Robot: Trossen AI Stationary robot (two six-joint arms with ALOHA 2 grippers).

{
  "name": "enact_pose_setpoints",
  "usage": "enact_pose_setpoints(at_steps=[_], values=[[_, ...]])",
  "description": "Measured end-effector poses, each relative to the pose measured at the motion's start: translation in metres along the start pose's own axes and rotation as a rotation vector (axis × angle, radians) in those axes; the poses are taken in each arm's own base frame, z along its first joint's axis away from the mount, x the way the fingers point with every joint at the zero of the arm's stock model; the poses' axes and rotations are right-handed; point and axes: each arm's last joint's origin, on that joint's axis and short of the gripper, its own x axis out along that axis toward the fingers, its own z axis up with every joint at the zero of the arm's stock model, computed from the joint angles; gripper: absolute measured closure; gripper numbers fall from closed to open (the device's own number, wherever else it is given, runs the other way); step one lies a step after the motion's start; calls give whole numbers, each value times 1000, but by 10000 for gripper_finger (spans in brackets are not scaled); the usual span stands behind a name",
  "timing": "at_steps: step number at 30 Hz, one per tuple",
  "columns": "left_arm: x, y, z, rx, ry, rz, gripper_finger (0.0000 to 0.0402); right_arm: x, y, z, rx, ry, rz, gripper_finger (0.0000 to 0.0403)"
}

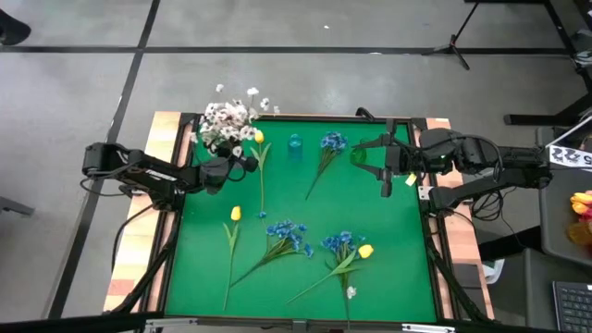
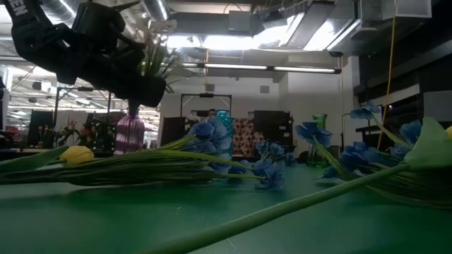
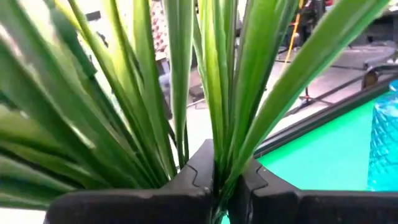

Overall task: Sort flowers into vase by color
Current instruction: Put the white flowers into the violet vase

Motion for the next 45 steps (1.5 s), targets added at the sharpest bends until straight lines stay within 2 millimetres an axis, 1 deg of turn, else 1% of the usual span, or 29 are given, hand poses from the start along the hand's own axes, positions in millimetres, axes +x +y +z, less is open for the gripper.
enact_pose_setpoints(at_steps=[3, 5, 8, 12, 20, 28, 31, 33, 36, 45], values=[[2, 1, 3, 4, -18, -6, 380, 0, 0, 0, -1, 4, 1, 210], [3, 1, 0, -10, 4, 0, 379, 0, 0, -1, 0, 7, 3, 210], [3, 1, -6, -54, 48, 24, 386, 0, 1, -1, 0, 14, 6, 210], [5, 3, -6, -72, 50, 35, 395, 0, 1, -1, 0, 13, 5, 210], [16, 8, -3, -134, 40, -33, 394, 0, 0, -1, 12, 14, 1, 210], [5, 9, -8, -208, -14, -88, 389, 0, 1, -1, 14, 14, 2, 210], [2, 8, -7, -186, -34, -106, 387, 0, 1, -1, 14, 15, 2, 210], [0, 7, -5, -167, -50, -118, 379, 0, 1, -2, 14, 18, 3, 210], [-2, 7, -3, -136, -63, -128, 357, 0, 1, -3, 10, 33, 9, 210], [-2, 7, -3, -37, -65, -121, 255, 0, 2, -4, 7, 42, 13, 210]])
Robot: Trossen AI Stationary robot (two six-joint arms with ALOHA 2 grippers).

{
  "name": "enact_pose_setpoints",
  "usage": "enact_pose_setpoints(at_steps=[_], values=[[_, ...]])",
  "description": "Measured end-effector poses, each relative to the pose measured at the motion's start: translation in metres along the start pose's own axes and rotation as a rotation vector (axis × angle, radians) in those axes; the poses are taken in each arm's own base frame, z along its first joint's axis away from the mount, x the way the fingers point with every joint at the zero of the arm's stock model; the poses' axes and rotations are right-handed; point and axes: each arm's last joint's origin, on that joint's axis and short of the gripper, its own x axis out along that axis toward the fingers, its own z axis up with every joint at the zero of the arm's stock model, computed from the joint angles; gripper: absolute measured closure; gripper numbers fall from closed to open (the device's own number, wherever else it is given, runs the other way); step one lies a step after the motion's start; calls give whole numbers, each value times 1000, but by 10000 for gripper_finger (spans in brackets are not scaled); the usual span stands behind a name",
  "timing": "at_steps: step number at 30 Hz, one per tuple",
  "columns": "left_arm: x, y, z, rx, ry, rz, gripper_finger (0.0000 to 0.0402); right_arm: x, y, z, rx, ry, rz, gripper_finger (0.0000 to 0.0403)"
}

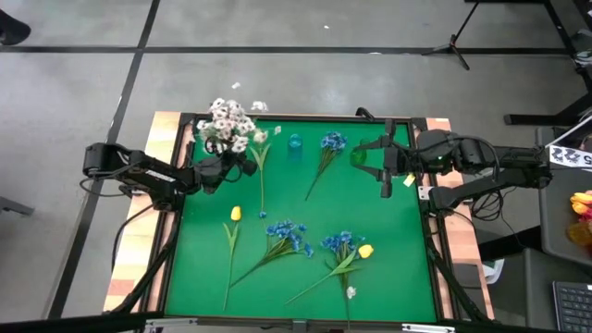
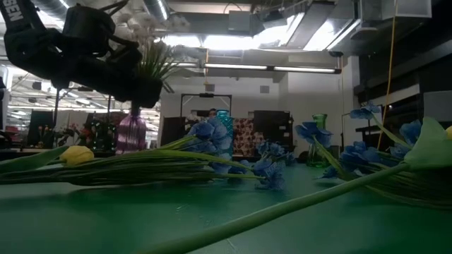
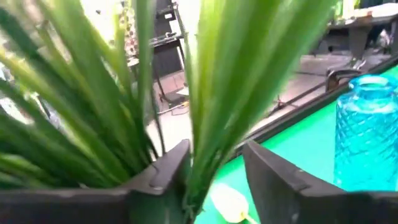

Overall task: Sort flowers into vase by color
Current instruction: Put the white flowers into the violet vase

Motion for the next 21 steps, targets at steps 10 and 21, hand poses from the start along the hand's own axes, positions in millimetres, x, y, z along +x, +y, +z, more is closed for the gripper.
enact_pose_setpoints(at_steps=[10, 21], values=[[0, 1, 1, 98, 0, 30, 167, 0, 1, -2, -6, 23, 8, 210], [0, 8, 10, 96, -30, 83, 158, 0, 1, -2, -7, 27, -1, 210]])
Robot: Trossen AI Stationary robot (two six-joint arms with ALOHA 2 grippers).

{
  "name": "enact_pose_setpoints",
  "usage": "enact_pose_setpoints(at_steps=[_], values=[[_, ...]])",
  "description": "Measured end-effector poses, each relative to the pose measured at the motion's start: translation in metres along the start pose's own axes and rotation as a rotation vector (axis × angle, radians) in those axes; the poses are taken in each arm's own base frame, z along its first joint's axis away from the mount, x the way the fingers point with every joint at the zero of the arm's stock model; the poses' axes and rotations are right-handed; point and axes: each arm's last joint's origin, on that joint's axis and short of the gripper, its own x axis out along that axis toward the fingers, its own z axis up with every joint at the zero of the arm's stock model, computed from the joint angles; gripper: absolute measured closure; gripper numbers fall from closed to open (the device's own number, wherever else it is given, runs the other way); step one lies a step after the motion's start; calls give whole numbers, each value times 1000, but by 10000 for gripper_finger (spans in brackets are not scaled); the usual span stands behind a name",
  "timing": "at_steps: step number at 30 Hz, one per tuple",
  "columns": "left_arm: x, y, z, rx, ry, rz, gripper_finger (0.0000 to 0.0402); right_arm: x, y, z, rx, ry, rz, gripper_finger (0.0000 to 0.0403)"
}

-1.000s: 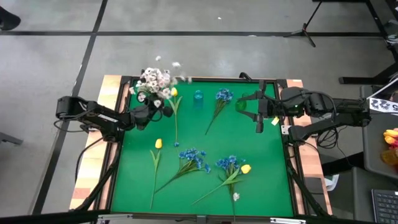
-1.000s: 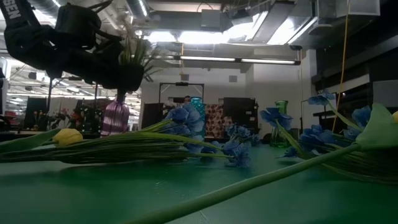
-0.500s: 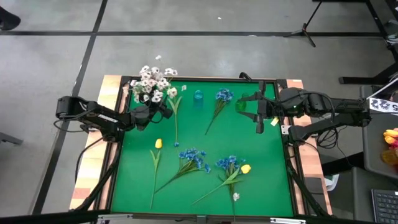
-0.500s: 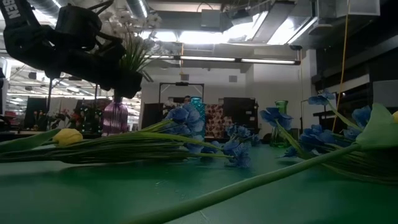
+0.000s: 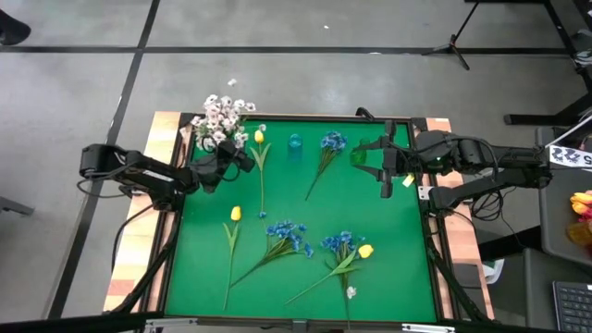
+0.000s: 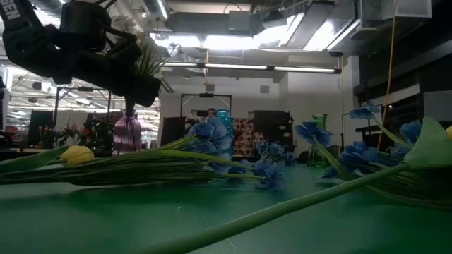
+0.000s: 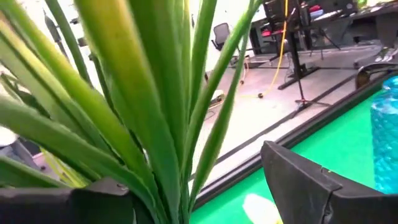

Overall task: Sort flowers into vase by color
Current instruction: Put the white flowers into the violet vase

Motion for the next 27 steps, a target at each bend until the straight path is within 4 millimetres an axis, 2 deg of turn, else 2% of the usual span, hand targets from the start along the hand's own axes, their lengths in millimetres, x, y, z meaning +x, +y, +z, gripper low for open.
enact_pose_setpoints(at_steps=[14, 19, 27], values=[[29, 19, -5, -87, -39, -139, 158, 0, 0, -1, 6, 10, 3, 210], [39, 29, -8, -105, -28, -108, 158, 0, 0, -1, 6, 13, 4, 210], [35, 24, -6, -222, -37, -172, 158, 1, 1, -3, 3, 27, -11, 210]])
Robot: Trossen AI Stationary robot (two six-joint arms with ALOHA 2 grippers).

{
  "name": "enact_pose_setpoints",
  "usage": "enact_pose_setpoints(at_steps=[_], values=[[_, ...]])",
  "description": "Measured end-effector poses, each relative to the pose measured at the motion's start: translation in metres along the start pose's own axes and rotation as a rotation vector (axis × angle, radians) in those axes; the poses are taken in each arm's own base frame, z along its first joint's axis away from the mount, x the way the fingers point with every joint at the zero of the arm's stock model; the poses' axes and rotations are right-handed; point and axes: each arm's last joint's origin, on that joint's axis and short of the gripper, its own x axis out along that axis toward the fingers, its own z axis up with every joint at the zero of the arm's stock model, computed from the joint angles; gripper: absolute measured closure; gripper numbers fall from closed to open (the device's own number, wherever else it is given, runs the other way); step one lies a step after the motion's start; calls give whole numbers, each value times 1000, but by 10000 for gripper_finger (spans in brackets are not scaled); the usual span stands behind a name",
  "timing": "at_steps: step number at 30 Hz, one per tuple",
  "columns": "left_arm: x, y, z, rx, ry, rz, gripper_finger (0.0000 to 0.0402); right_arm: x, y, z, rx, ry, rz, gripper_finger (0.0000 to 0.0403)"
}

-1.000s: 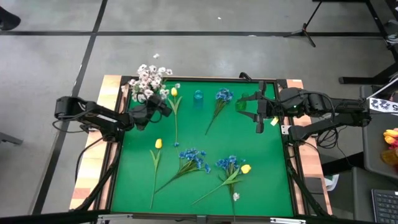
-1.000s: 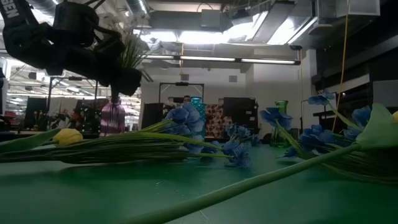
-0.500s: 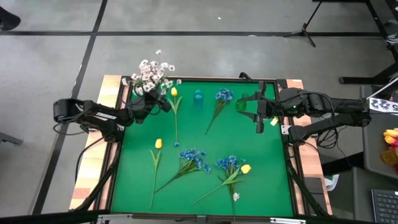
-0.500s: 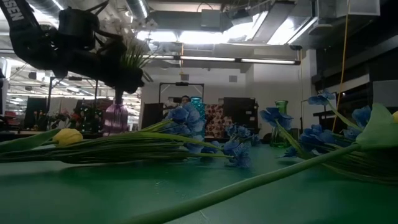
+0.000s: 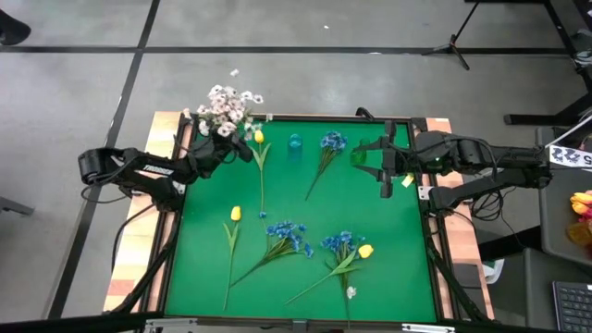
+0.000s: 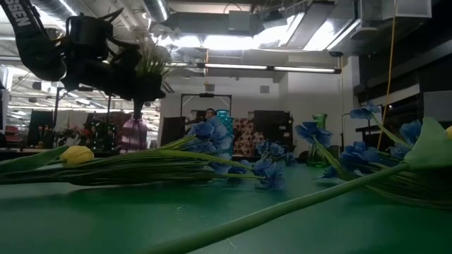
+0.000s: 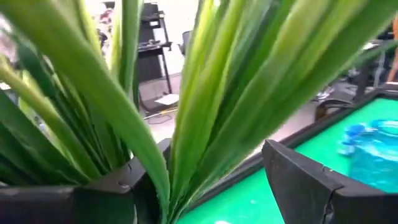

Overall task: Sort flowers into vase by color
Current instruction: Put the white flowers into the violet vase

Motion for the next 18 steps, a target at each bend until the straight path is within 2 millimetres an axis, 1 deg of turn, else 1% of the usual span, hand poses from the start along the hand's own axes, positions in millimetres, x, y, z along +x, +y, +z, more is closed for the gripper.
enact_pose_setpoints(at_steps=[2, 4, 5, 7, 13, 18], values=[[-2, -4, 0, 9, -2, -22, 158, 4, 1, -5, -20, 36, -55, 210], [-4, -6, 0, 32, -3, -37, 158, 12, 2, -12, -31, 67, -170, 210], [-4, -7, 0, 39, -3, -40, 158, 16, 3, -15, -26, 68, -224, 210], [-4, -7, 0, 41, -3, -39, 158, 25, 5, -22, -46, 55, -270, 210], [-2, -2, 2, -11, -10, -11, 158, 54, 3, -48, -38, -39, -211, 210], [-3, -1, 6, -45, -32, -21, 158, 90, -7, -67, -38, -150, -208, 210]])
